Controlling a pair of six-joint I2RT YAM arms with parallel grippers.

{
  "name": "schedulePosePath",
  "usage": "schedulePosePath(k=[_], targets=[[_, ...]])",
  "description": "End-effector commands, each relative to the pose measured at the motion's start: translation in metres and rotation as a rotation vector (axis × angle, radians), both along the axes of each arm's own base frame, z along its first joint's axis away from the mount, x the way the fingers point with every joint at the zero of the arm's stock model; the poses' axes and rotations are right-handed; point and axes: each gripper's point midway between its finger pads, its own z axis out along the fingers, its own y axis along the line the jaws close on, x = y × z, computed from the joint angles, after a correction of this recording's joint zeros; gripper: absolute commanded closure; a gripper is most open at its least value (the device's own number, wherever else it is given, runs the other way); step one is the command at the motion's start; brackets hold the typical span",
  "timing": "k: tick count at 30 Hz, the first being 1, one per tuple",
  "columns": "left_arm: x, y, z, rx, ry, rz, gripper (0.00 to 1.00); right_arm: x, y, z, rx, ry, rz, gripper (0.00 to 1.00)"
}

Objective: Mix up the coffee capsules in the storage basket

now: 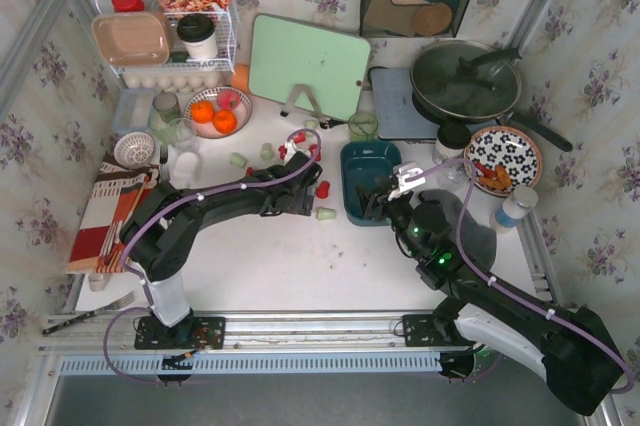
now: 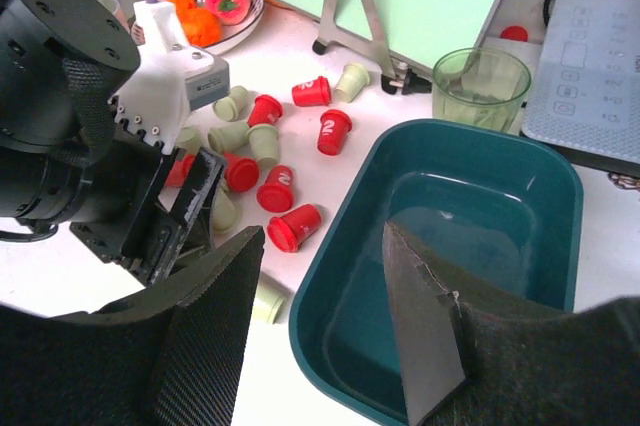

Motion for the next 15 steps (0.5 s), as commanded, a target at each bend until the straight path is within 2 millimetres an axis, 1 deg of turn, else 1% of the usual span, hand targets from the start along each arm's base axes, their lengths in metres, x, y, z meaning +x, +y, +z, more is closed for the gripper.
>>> schedulePosePath(k=[1,2,5,9,10,13,14,15], targets=[[0.006,0.005,-0.002,0.043,-0.016,-0.001,0.28,0.001,0.005,0.006,0.019,-0.008,0.018,0.41],[0.006,0.005,-0.003,0.048,-0.014,0.001,0.29,0.001,0.005,0.006,0.018,-0.008,0.019,0.41],[0.005,0.005,-0.007,0.052,-0.001,-0.007,0.35,0.001,0.005,0.005,0.017,-0.006,0.017,0.41],[0.005,0.002,-0.009,0.044,0.001,-0.023,0.39,0.001,0.005,0.005,0.017,-0.004,0.016,0.41],[0.005,0.001,-0.009,0.040,0.002,-0.029,0.42,0.001,0.005,0.005,0.017,-0.003,0.016,0.41],[0.003,-0.003,-0.002,0.016,-0.003,-0.047,0.65,0.001,0.004,0.005,0.017,-0.004,0.013,0.41],[0.003,-0.005,0.004,-0.003,-0.012,-0.051,0.67,0.001,0.004,0.006,0.019,-0.004,0.010,0.42],[0.002,-0.007,0.010,-0.024,-0.022,-0.055,0.68,0.001,0.003,0.006,0.022,-0.004,0.006,0.42]])
